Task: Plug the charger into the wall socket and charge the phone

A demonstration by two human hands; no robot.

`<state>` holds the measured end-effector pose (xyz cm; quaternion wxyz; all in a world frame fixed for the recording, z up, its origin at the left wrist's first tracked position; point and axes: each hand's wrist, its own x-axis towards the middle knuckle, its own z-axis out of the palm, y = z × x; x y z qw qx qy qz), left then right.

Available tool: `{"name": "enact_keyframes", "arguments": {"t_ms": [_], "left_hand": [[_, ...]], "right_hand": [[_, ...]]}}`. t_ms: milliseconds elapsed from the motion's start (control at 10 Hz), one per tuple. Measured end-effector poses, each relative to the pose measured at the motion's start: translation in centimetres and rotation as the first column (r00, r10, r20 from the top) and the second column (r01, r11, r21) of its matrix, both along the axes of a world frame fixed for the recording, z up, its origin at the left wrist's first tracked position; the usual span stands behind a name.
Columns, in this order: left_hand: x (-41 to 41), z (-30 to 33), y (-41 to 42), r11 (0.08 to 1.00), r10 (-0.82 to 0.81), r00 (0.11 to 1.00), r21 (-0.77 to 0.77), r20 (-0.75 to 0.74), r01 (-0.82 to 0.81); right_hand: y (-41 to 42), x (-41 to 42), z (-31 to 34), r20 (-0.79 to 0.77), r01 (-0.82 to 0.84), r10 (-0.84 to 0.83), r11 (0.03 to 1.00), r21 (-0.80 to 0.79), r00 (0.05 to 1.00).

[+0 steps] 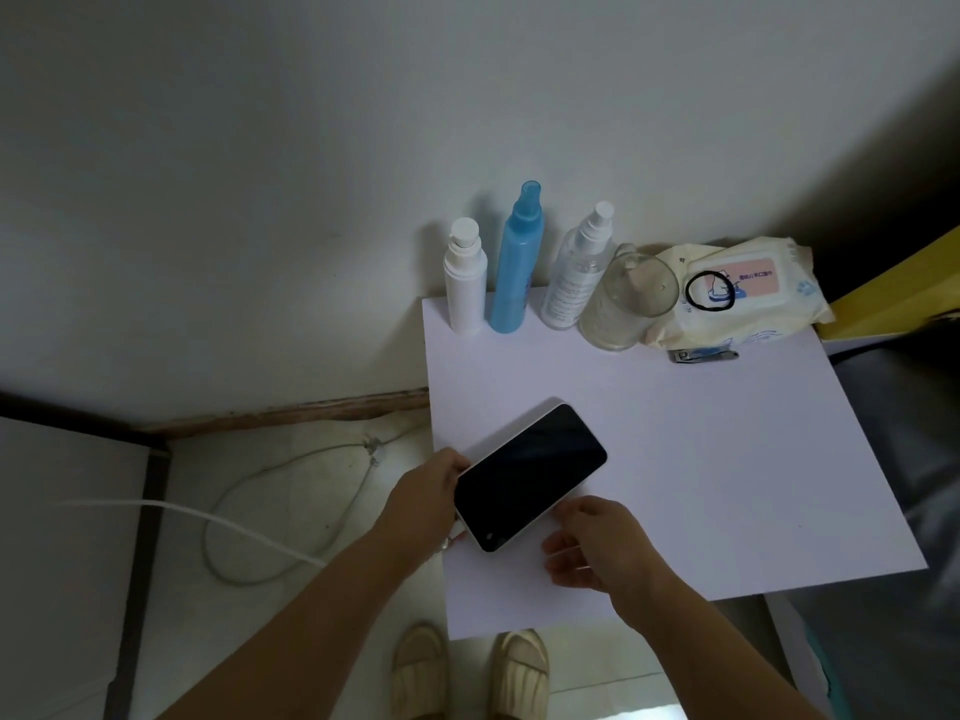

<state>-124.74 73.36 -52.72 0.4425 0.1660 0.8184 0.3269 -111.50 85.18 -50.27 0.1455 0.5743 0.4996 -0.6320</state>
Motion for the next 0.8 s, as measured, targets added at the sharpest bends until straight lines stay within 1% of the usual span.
{"name": "enact_keyframes", "arguments": {"t_ms": [100,200,300,400,500,600,700,800], "left_hand": [[0.5,-0.5,0.2,0.965,-0.253,0.928,-0.145,-0.273,0.22],[1.1,-0.1,0.5,0.941,-0.311,0.891,-0.235,-0.331,0.242],[1.4,0.5,0.9,0.911,-0.357,0.852,-0.342,-0.383,0.229],[1.3,1.2,0.9,0.889,-0.383,0.839,-0.403,-0.386,0.22],[1.2,1.8,0.6,0.867,-0.433,0.81,-0.427,-0.394,0.256],[0.9,3.0,-0.2,0.843,-0.48,0.784,-0.454,-0.394,0.288],[0.6,4.5,-1.2,0.832,-0.522,0.758,-0.432,-0.391,0.349],[0.2,7.4,-1.7,0.812,-0.553,0.759,-0.427,-0.344,0.398]], "right_hand": [[-0.2,0.2,-0.1,0.01,-0.081,0.081,0.996,0.036,0.997],[-0.3,0.3,0.1,0.036,-0.159,0.157,0.985,0.062,0.987],[-0.4,0.7,0.1,0.074,-0.281,0.274,0.952,0.121,0.959],[-0.6,1.2,0.3,0.116,-0.427,0.412,0.885,0.185,0.904],[-0.8,1.5,0.9,0.173,-0.495,0.464,0.832,0.251,0.869],[-1.2,1.5,2.3,0.239,-0.612,0.563,0.736,0.289,0.791],[-1.8,1.4,4.0,0.266,-0.648,0.592,0.679,0.344,0.761],[-2.5,1.0,6.7,0.322,-0.703,0.628,0.59,0.396,0.708]]}}
